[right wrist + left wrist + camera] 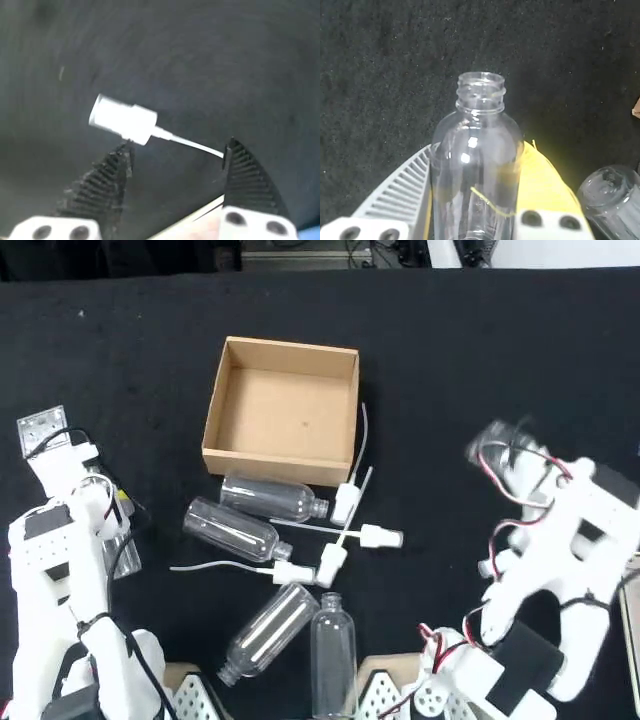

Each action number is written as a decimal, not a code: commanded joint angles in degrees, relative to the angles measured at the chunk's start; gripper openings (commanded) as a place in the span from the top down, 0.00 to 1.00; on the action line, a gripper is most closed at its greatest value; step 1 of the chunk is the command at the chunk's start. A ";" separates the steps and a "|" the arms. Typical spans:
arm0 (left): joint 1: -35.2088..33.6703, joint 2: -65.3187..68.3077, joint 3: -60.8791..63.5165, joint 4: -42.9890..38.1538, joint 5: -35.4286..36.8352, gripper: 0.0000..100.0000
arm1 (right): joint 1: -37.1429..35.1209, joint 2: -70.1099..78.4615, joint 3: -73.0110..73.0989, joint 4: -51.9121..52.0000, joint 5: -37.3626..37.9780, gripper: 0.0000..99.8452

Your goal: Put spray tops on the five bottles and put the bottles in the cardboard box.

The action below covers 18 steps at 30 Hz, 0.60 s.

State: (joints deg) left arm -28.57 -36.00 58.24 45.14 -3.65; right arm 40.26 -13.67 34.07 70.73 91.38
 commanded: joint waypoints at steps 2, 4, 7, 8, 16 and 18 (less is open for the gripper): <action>0.40 -1.93 -0.13 -0.53 0.44 0.91 | 4.75 -0.22 2.86 0.35 24.88 0.74; 0.40 -1.93 -0.04 -0.53 0.44 0.91 | 5.19 -0.22 4.88 0.35 28.75 0.74; 0.31 -1.93 0.04 -0.53 0.44 0.91 | 4.22 -0.22 7.52 -1.41 29.27 0.74; 0.31 -1.93 0.04 -0.53 0.44 0.91 | 3.60 -0.22 8.66 -2.81 29.27 0.74; 0.31 -2.46 1.01 -0.44 0.44 0.91 | 1.58 -0.22 20.26 -20.40 29.10 0.75; 0.31 -2.46 1.10 -0.44 0.35 0.91 | 1.58 -0.22 20.97 -21.19 29.01 0.80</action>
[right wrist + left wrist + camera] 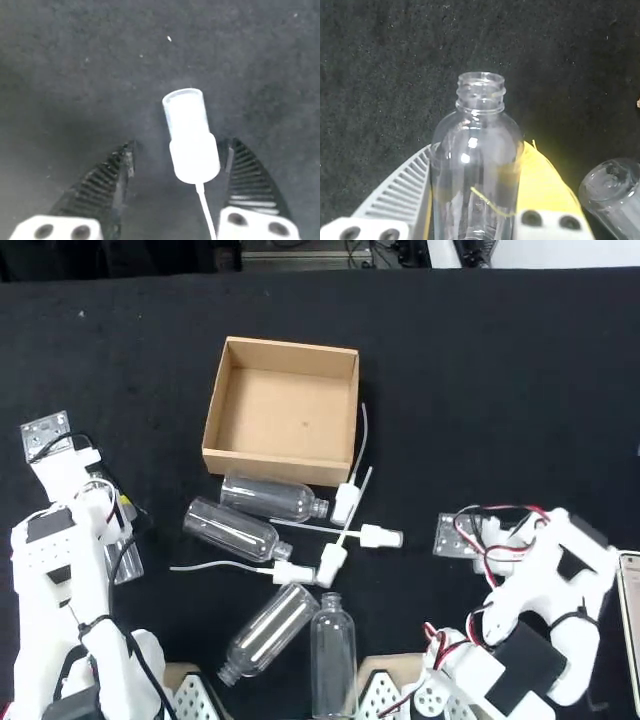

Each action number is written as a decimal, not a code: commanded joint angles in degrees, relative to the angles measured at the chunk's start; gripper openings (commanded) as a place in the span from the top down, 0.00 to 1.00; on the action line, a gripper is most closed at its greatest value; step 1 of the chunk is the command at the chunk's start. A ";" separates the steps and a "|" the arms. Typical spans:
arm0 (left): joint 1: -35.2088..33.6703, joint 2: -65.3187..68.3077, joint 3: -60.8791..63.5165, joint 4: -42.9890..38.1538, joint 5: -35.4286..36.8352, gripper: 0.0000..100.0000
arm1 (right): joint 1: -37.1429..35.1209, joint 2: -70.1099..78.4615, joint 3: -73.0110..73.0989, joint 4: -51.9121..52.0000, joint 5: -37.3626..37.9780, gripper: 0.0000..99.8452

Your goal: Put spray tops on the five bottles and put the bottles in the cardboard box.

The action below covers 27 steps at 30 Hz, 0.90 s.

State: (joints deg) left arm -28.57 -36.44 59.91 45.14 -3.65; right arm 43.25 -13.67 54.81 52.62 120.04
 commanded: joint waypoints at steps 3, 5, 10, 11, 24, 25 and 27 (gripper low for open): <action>0.31 -2.02 -0.57 -0.44 0.26 0.91 | -1.85 -0.31 0.13 -2.73 -4.92 0.93; 0.22 -2.02 -0.57 -0.44 0.18 0.91 | -3.69 -0.66 -0.13 -3.08 -14.33 0.99; 0.22 -2.02 -0.48 -0.44 0.09 0.91 | -5.89 -0.40 -4.35 -2.64 -47.74 0.96; 0.22 -2.02 -0.48 -0.44 0.09 0.91 | -5.71 -0.31 -5.05 -2.64 -53.80 0.96; 0.22 -2.11 -0.48 -0.44 0.09 0.91 | -4.40 -0.48 -9.19 3.96 -75.87 0.74; 0.22 -2.11 -0.48 -0.44 0.09 0.91 | -4.48 -0.31 -10.68 4.66 -75.87 0.75; 0.22 -2.11 -0.48 -0.44 0.09 0.91 | -5.80 -0.22 -13.14 6.86 -75.78 0.79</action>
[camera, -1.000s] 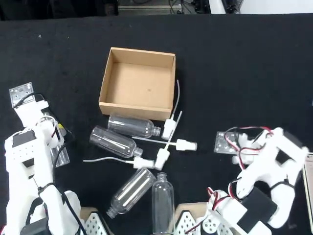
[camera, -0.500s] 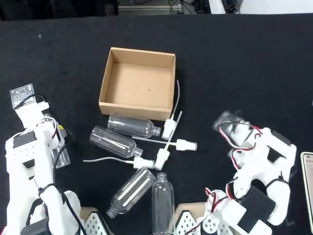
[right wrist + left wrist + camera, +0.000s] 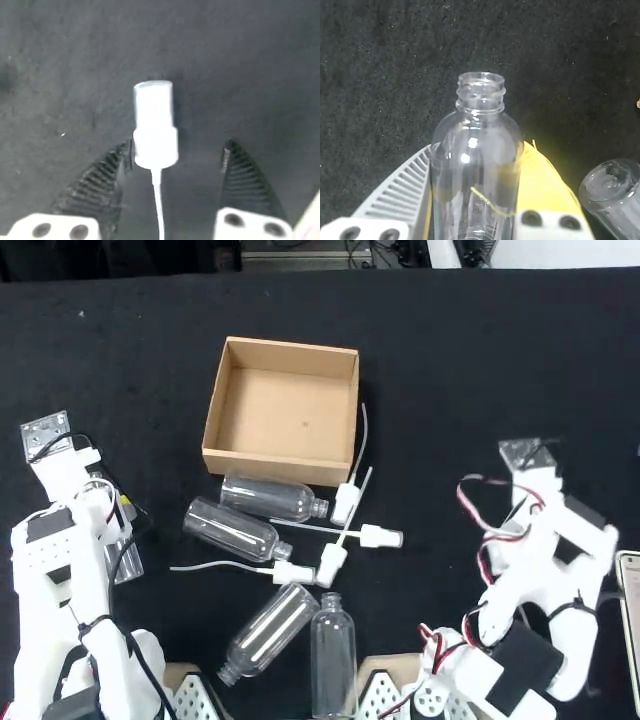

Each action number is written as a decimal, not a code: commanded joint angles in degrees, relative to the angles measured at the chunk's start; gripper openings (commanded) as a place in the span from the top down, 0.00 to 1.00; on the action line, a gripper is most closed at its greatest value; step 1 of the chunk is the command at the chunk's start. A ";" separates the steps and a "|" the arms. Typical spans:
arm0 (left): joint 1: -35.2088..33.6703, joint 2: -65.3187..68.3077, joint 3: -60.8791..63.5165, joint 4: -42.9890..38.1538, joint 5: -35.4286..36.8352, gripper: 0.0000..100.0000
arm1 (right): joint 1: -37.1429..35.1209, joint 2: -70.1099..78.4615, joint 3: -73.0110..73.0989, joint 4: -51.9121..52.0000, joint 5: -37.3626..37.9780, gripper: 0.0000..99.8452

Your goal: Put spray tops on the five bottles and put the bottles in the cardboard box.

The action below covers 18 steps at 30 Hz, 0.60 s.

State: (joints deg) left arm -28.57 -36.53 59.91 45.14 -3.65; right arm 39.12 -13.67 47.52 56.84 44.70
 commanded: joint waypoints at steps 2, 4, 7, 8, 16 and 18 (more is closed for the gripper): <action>0.13 -2.02 -0.48 -0.44 0.09 0.91 | -3.16 -0.22 -6.64 4.66 1.49 0.81; 0.13 -2.02 -0.48 -0.44 0.09 0.91 | -4.92 -0.13 -5.76 5.36 4.22 0.82; 0.13 -2.02 -0.48 -0.44 0.09 0.91 | -5.71 -0.13 -3.38 5.10 6.33 0.82; 0.13 -2.02 -0.48 -0.44 0.09 0.91 | -5.54 -0.13 -2.77 4.31 6.68 0.82; 0.13 -2.02 -0.48 -0.44 0.00 0.91 | -2.20 -0.22 4.00 -7.21 8.79 0.83; 0.13 -2.02 -0.48 -0.44 0.00 0.91 | -1.85 -0.22 4.62 -7.21 10.37 0.83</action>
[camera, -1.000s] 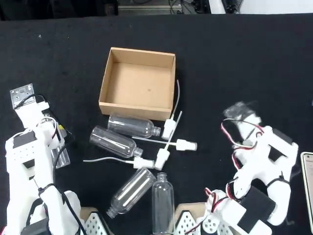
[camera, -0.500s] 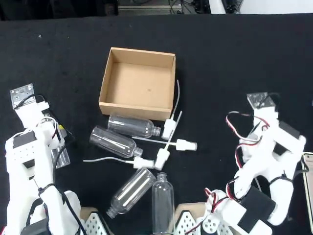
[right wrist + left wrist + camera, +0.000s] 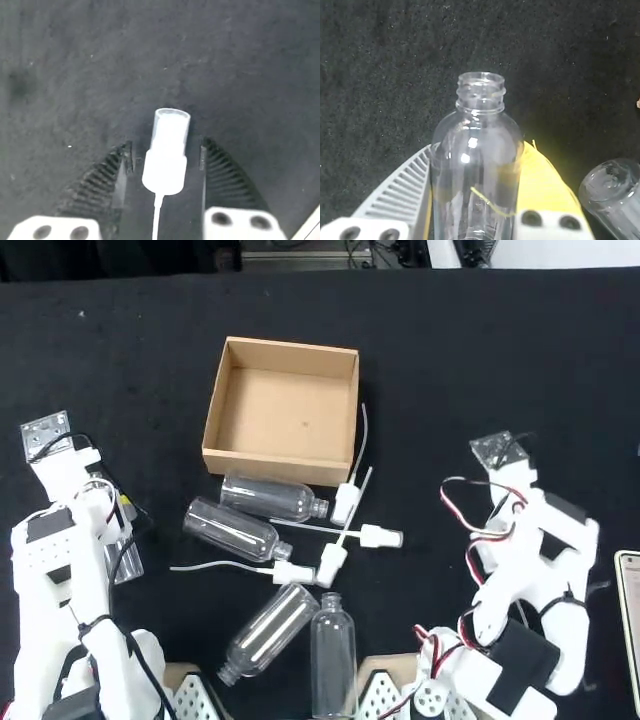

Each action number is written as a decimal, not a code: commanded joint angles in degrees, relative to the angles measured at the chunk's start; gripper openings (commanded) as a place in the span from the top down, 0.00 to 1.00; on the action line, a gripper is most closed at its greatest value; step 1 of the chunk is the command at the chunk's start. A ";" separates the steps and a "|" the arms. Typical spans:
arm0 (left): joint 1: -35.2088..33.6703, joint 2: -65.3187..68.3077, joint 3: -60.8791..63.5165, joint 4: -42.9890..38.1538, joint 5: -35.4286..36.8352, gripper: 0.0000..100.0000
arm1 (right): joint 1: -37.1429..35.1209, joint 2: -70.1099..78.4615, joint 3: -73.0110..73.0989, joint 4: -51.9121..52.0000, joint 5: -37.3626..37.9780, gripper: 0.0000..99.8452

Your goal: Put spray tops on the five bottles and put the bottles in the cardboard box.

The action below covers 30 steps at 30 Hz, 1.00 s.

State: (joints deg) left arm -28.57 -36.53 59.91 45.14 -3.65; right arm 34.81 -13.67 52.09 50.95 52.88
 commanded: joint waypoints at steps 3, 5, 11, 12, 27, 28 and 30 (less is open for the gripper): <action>0.13 -2.02 -0.48 -0.44 0.00 0.91 | 3.60 -0.22 0.40 -1.14 4.48 0.87; 0.13 -2.02 -0.48 -0.26 0.00 0.91 | 3.60 -0.22 0.40 1.58 8.26 0.91; 0.13 -2.02 -0.92 1.14 0.00 0.91 | 3.16 -0.31 -0.40 5.89 11.87 0.94; 0.13 -2.02 -0.92 1.14 0.00 0.91 | 3.16 -0.31 -1.01 6.15 11.87 0.94; 0.13 -2.02 -0.84 1.14 0.00 0.91 | 4.40 -0.13 -0.84 5.89 12.04 0.83; 0.13 -2.02 -0.84 1.14 0.00 0.91 | 4.31 -0.13 -0.66 5.89 12.13 0.83; 0.13 -2.02 -0.84 1.14 0.00 0.91 | 4.31 -0.13 -0.57 5.89 12.13 0.84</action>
State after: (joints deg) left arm -28.57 -36.53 59.91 46.11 -3.65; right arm 38.07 -13.67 51.65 57.01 64.22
